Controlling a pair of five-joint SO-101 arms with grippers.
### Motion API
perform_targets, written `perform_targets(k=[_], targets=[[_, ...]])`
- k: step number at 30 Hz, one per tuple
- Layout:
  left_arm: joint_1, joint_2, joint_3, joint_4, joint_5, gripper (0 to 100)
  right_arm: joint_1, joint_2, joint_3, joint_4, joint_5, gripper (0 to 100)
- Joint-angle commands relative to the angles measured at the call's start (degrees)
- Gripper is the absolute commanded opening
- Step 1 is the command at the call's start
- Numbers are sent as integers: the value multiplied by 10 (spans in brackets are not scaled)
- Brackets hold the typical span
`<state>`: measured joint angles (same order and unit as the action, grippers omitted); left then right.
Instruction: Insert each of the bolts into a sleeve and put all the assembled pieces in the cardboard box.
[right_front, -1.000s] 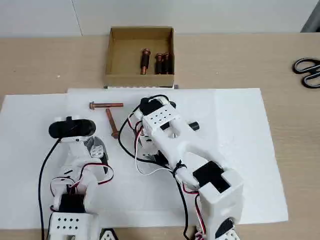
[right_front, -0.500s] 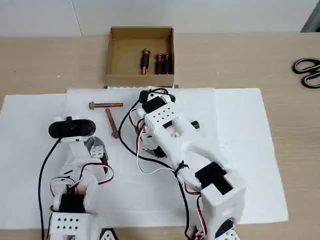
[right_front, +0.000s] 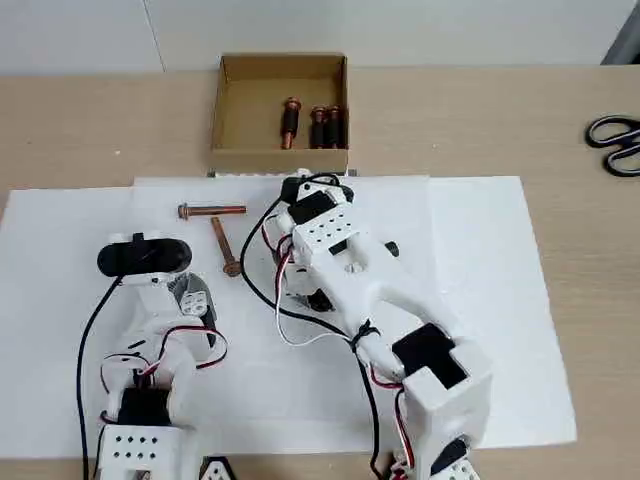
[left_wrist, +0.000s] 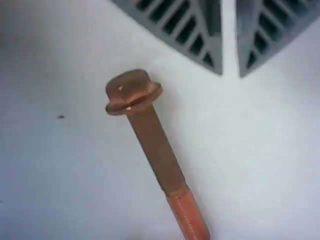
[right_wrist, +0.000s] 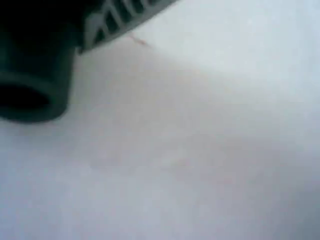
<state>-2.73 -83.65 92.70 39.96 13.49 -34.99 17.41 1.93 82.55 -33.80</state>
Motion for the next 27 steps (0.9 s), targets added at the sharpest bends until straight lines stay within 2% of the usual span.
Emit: perform_targets(k=[1, 8, 17, 23, 27], targets=[[-2, -4, -6, -10, 2, 6, 7, -19, -17, -5, 5, 8], [-2, -4, -6, -10, 1, 6, 6, -95, -17, -4, 12, 4], [-2, -4, -7, -10, -2, 6, 8, -247, -13, 0, 179, 4], [0, -4, -7, -11, -2, 6, 56, -327, -13, 0, 234, 4], [3, -4, -7, -12, -2, 6, 78, -407, -13, -4, 303, 4]])
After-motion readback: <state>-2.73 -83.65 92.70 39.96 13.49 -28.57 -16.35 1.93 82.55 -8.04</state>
